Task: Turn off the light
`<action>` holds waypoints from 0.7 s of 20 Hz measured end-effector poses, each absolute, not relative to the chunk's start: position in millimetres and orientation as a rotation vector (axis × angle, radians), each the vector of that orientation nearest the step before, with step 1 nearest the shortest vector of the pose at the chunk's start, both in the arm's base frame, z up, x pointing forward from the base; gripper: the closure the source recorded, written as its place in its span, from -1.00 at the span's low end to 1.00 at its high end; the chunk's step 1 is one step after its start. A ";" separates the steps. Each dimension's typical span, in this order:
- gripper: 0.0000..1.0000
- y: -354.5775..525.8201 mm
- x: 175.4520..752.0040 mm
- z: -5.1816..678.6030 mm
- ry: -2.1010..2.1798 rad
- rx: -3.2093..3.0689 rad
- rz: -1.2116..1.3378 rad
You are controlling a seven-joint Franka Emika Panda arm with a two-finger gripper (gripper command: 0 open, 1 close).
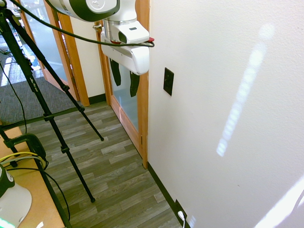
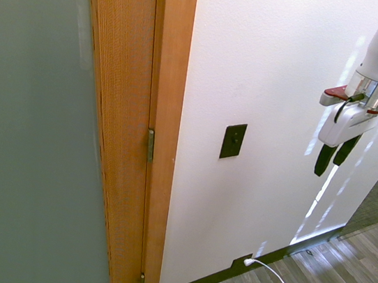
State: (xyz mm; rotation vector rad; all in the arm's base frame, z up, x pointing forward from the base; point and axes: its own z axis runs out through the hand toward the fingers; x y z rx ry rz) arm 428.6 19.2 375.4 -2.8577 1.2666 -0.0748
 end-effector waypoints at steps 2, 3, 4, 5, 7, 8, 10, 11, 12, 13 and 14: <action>-1.00 18.4 428.5 374.7 1.273 -2.856 -0.070; -1.00 16.1 429.4 375.7 1.287 -2.843 -0.082; -1.00 16.4 432.2 377.9 1.303 -2.822 -0.118; -1.00 19.8 436.2 379.9 1.324 -2.794 -0.171; -1.00 36.7 447.4 377.8 1.359 -2.742 -0.268; -1.00 47.3 455.1 373.0 1.370 -2.722 -0.309; -1.00 62.2 476.6 360.7 1.378 -2.686 -0.352; -1.00 66.2 490.2 354.0 1.379 -2.670 -0.373; -1.00 69.8 505.4 347.7 1.379 -2.648 -0.409; -1.00 72.1 517.9 341.0 1.384 -2.630 -0.441; -1.00 74.1 528.8 334.2 1.394 -2.614 -0.473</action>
